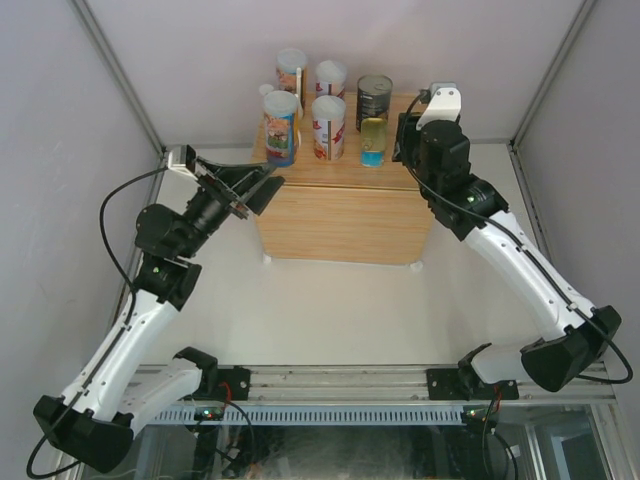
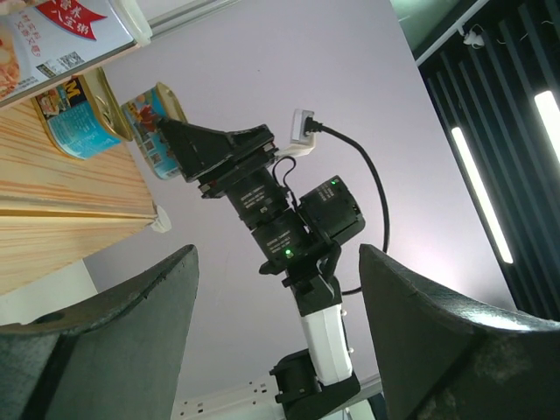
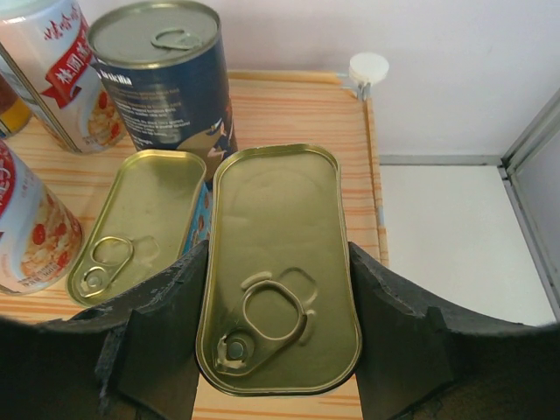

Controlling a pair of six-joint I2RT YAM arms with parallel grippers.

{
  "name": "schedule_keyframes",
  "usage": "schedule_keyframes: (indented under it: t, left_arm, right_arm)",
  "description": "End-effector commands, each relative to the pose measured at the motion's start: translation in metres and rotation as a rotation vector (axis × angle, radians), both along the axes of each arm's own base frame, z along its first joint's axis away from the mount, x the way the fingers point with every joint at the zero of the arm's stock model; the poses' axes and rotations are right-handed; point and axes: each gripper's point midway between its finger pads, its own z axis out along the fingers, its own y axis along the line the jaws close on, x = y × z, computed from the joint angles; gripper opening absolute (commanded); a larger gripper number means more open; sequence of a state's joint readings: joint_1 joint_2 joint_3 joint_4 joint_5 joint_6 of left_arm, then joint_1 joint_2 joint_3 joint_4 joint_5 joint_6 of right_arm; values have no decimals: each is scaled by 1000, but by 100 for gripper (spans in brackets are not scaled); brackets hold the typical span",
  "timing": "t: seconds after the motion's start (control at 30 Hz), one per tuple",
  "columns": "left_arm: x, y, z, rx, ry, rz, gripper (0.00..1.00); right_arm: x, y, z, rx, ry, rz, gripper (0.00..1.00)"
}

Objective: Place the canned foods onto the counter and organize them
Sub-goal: Place the canned food on the counter.

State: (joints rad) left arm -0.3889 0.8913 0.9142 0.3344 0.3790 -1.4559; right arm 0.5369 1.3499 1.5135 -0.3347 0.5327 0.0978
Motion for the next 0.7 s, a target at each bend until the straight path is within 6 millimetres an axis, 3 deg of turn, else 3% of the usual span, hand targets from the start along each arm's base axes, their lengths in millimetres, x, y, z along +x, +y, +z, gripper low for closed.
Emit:
schedule_keyframes:
  t: [0.0,0.67]
  left_arm:
    - [-10,7,7,8,-54,4,78]
    - [-10,16,0,41,-58,42,78]
  right_arm:
    - [8,-1,25,110,-98,-36,0]
    - [24,-9,-11,138,-43,-90,0]
